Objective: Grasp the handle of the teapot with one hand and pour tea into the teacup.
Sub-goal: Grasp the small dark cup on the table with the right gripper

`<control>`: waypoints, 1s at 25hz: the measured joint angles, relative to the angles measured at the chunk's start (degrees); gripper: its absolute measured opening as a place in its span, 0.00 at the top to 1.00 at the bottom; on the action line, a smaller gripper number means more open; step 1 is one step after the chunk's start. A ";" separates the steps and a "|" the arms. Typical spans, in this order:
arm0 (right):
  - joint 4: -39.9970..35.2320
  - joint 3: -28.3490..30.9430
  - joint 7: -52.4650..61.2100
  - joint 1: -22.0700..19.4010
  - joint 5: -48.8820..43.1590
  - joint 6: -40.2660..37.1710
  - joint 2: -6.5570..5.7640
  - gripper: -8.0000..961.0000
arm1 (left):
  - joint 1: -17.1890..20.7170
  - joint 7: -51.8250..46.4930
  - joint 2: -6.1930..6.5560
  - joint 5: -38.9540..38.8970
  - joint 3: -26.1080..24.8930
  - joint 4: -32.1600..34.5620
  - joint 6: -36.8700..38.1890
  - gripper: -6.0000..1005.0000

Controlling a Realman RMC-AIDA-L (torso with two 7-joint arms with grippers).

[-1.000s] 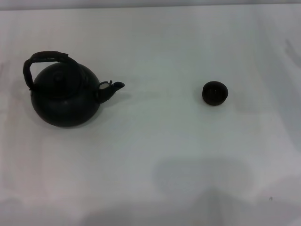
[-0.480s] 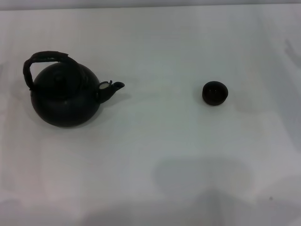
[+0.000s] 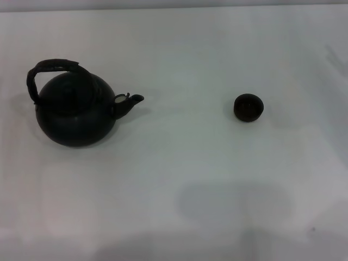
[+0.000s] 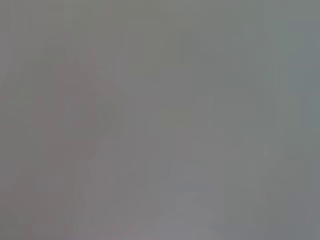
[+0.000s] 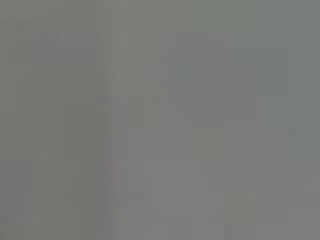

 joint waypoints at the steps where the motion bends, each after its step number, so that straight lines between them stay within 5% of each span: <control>1: 0.99 -0.46 1.70 -0.08 -1.40 -0.02 -0.48 0.13 | 0.07 0.00 -0.01 0.01 0.01 0.07 0.00 0.17; 6: 8.10 -0.93 12.87 0.20 -13.11 0.26 -2.92 0.13 | 0.14 0.00 -0.03 0.09 0.01 0.12 0.01 0.17; 16: 28.46 -0.97 35.96 1.61 -42.86 5.62 -2.79 0.13 | -0.07 0.00 -0.03 0.10 0.60 0.25 0.08 0.17; 25: 31.27 -0.68 43.13 5.68 -51.28 18.51 -4.25 0.13 | -0.40 -0.01 0.03 0.09 0.62 0.25 0.10 0.17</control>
